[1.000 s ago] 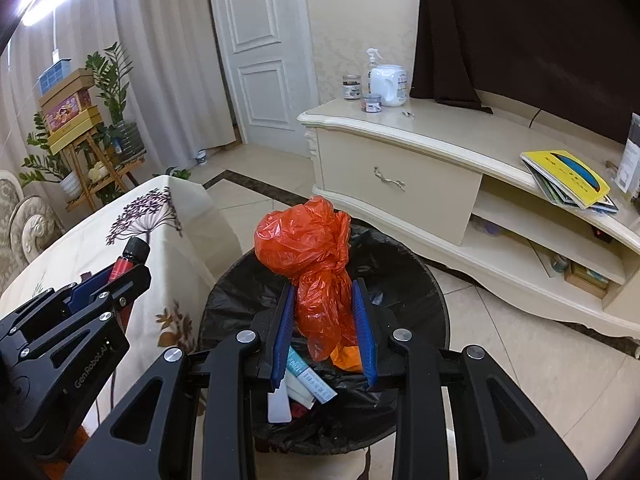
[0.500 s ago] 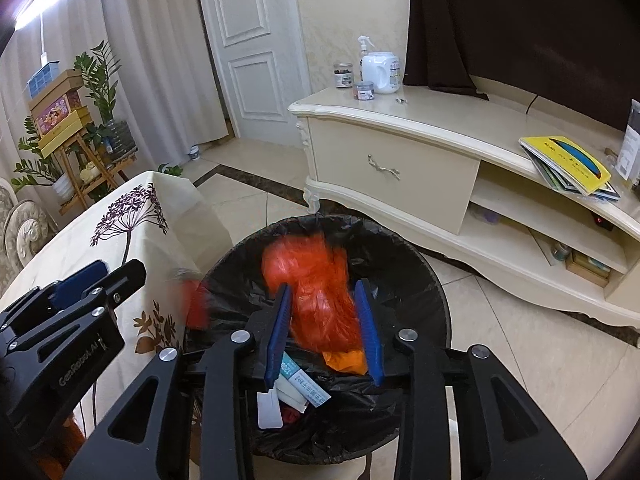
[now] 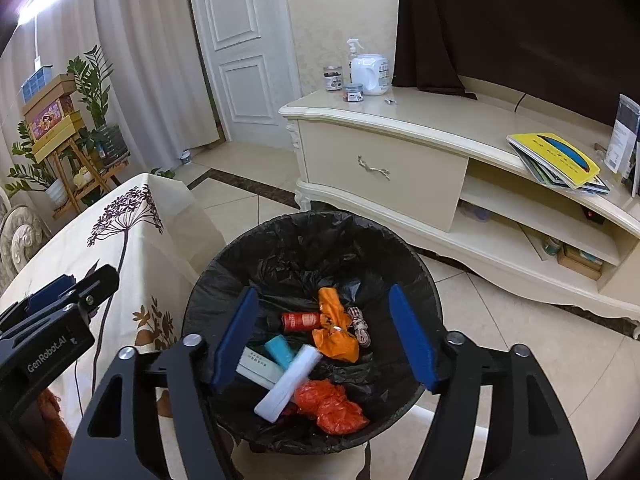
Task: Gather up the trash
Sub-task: 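Move the left tool back to the bed and grasp the gold-labelled bottle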
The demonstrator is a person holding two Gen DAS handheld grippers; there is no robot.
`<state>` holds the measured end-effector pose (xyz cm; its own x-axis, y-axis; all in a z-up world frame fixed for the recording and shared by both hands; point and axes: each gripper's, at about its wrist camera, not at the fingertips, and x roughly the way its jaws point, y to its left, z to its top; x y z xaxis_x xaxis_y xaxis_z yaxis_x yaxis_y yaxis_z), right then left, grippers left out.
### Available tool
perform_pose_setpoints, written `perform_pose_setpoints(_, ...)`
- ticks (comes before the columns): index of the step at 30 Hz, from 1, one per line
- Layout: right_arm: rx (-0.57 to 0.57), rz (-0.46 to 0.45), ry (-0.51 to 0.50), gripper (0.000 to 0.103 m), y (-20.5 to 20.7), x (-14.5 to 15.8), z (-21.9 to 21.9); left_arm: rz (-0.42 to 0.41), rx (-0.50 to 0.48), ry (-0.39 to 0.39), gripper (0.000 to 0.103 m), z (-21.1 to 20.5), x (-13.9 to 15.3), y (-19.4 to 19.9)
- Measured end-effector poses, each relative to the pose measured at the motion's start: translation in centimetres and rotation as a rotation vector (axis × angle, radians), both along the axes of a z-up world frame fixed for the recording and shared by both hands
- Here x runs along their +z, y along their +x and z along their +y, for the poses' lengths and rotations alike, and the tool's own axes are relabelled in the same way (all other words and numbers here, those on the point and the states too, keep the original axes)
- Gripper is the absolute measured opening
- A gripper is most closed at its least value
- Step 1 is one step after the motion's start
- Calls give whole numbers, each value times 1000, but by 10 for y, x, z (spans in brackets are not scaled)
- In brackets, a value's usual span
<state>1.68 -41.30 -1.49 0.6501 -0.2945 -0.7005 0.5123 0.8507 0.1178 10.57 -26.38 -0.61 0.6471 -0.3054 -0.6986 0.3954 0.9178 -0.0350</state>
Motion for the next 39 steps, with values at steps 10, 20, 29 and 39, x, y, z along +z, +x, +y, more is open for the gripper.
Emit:
perform_pose_setpoints(10,77,5,1,78,6,4,36,20,73,9,73,49,1,-11)
perform_pose_setpoints(20,173,5,19,78,19,5,79,59,188,40,74,105,-10,-9)
perform_pose_setpoints(29,222,12,33,78,22,2,100,87,224,49,74,130,-18,-11)
perform_pose_setpoints(39,243,18,54,78,22,-2,109,126,236,43,74,153,-24,-17)
